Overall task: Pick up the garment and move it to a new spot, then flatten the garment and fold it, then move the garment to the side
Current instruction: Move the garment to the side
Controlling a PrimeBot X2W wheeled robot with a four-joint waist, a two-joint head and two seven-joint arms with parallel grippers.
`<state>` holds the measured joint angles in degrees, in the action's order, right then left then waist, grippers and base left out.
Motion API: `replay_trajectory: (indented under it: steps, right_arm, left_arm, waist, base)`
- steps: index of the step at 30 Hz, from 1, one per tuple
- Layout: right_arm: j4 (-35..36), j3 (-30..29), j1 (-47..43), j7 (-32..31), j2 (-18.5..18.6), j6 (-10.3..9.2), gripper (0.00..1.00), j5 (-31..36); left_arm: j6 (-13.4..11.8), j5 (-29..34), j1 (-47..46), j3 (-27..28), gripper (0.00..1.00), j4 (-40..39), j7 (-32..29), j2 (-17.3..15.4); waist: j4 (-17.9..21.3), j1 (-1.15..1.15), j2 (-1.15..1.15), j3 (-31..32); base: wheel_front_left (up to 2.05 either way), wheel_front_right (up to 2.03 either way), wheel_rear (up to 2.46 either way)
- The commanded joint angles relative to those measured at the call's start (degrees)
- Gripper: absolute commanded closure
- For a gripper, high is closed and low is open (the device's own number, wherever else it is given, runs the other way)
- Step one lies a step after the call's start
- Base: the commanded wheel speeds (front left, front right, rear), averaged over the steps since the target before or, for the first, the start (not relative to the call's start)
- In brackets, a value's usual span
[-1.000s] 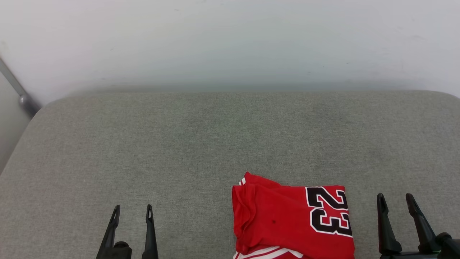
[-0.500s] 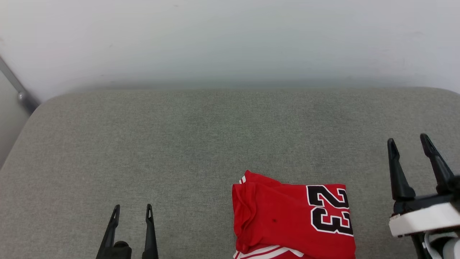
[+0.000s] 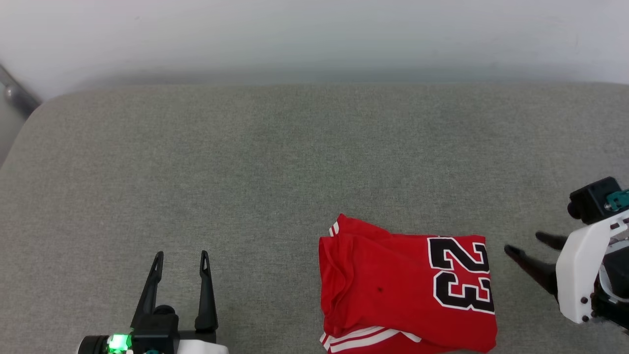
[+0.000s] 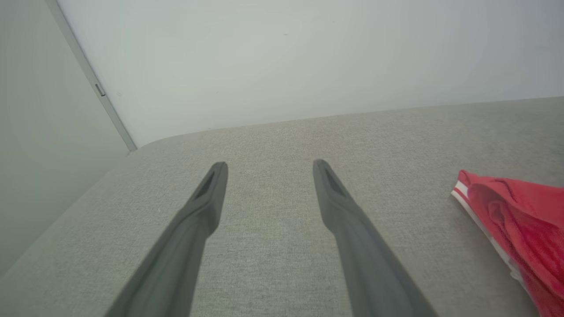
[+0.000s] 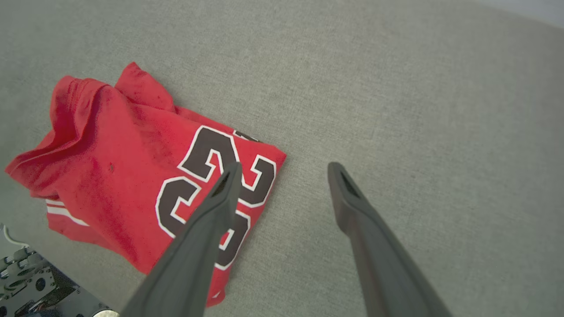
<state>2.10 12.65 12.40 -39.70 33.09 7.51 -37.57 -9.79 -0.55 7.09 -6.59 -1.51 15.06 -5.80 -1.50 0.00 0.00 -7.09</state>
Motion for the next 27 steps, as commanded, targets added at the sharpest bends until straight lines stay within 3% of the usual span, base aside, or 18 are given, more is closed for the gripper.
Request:
replay_trajectory:
  steps: [1,7,11,26,27]
  right_arm:
    - [0.17,1.18,0.58,-3.65,1.73,-0.04,0.00,-2.97]
    - [0.27,2.61,-0.73,-13.15,4.79,-0.04,0.00,-13.15]
    - [-1.15,2.52,-0.91,-14.93,2.42,-0.04,0.00,-18.05]
    - [-6.25,11.19,1.53,-14.08,-0.65,-0.06,0.00,-23.02]
    - [-6.40,11.71,1.65,-13.64,-0.49,-0.07,0.24,-23.24]
  left_arm:
    - [0.20,0.34,-1.29,0.07,0.00,-0.16,0.13,0.06]
    - [0.42,0.56,-4.13,-0.57,0.00,-0.48,0.14,0.26]
    - [0.50,0.63,-5.76,-1.10,0.00,-0.63,0.13,0.42]
    - [0.61,0.42,-10.07,-2.35,0.00,-0.31,0.13,0.91]
    - [0.57,0.39,-10.06,-2.38,0.00,-0.26,0.13,0.93]
  waist:
    - [-0.43,0.00,0.00,-1.85]
    - [-1.58,0.00,0.00,-5.61]
    - [-2.52,0.00,0.00,-7.90]
    - [-6.17,0.00,0.00,-13.40]
    - [-6.27,0.00,0.00,-13.48]
  base:
    - [0.00,0.00,0.00]
    - [0.00,0.00,0.00]
    - [0.00,0.00,0.00]
    - [0.00,0.00,0.00]
    - [0.00,0.00,0.00]
